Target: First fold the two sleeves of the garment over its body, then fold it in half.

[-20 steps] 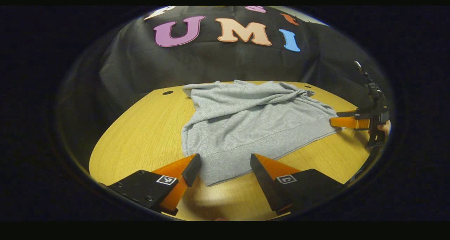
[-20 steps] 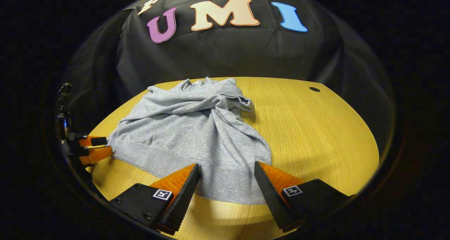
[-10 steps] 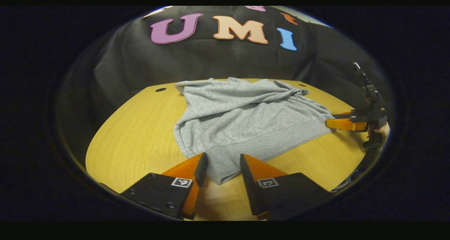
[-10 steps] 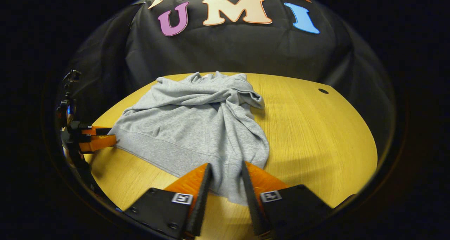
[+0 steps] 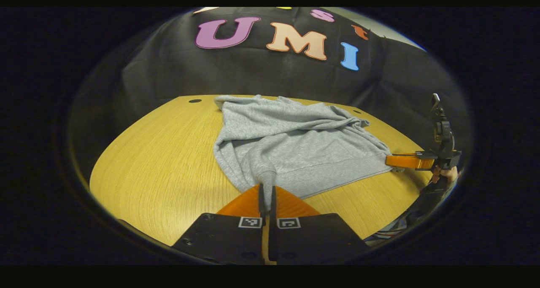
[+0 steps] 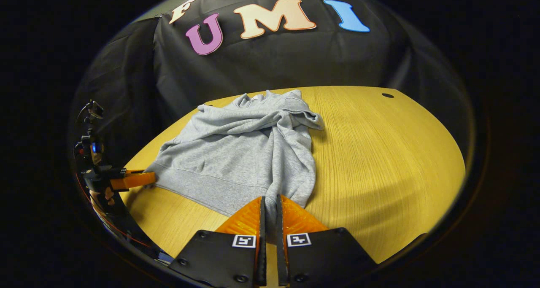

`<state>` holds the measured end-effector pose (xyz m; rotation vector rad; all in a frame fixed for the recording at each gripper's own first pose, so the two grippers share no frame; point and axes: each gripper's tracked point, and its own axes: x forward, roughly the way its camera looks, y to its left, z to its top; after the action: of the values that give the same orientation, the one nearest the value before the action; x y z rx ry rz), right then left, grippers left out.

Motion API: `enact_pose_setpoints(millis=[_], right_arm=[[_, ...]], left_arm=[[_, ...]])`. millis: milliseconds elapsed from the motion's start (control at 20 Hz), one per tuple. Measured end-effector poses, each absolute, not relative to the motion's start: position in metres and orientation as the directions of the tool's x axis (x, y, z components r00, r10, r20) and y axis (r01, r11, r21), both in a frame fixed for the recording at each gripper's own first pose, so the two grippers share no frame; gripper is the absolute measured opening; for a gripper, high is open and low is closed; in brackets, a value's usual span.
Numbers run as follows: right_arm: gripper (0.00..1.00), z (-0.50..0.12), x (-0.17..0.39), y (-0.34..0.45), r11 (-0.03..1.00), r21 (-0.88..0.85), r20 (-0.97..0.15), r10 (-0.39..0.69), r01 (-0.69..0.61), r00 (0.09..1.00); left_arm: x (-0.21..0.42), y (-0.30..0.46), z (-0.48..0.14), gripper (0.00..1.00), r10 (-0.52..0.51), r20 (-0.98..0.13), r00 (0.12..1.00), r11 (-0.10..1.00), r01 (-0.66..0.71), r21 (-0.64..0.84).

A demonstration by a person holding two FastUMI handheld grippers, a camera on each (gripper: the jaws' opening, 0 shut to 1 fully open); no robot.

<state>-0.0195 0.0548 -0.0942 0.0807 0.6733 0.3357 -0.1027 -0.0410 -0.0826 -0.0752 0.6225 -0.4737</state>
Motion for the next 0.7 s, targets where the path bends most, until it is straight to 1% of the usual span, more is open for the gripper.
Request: enact_pose_setpoints(millis=[150, 300, 450, 600, 700], right_arm=[[0.12, -0.078, -0.017, 0.057, 0.938, 0.203, -0.567, 0.346, -0.281, 0.747], [0.12, -0.060, -0.011, 0.058, 0.936, 0.197, -0.526, 0.352, -0.291, 0.774], [0.12, -0.039, 0.005, 0.062, 0.935, 0.165, -0.490, 0.354, -0.314, 0.796], [0.12, -0.016, 0.022, 0.070, 0.931, 0.134, -0.450, 0.363, -0.340, 0.816], [0.12, -0.002, 0.037, 0.070, 0.931, 0.121, -0.434, 0.362, -0.345, 0.825]], left_arm=[[-0.115, -0.038, -0.070, 0.00, -0.468, -0.520, 0.715, 0.883, 0.404, -0.239], [-0.110, -0.038, -0.044, 0.00, -0.485, -0.464, 0.741, 0.875, 0.403, -0.270], [-0.093, -0.040, -0.014, 0.00, -0.490, -0.389, 0.781, 0.870, 0.405, -0.281], [-0.069, -0.038, 0.013, 0.00, -0.460, -0.326, 0.826, 0.884, 0.390, -0.258], [-0.051, -0.042, 0.031, 0.00, -0.458, -0.283, 0.843, 0.880, 0.385, -0.278]])
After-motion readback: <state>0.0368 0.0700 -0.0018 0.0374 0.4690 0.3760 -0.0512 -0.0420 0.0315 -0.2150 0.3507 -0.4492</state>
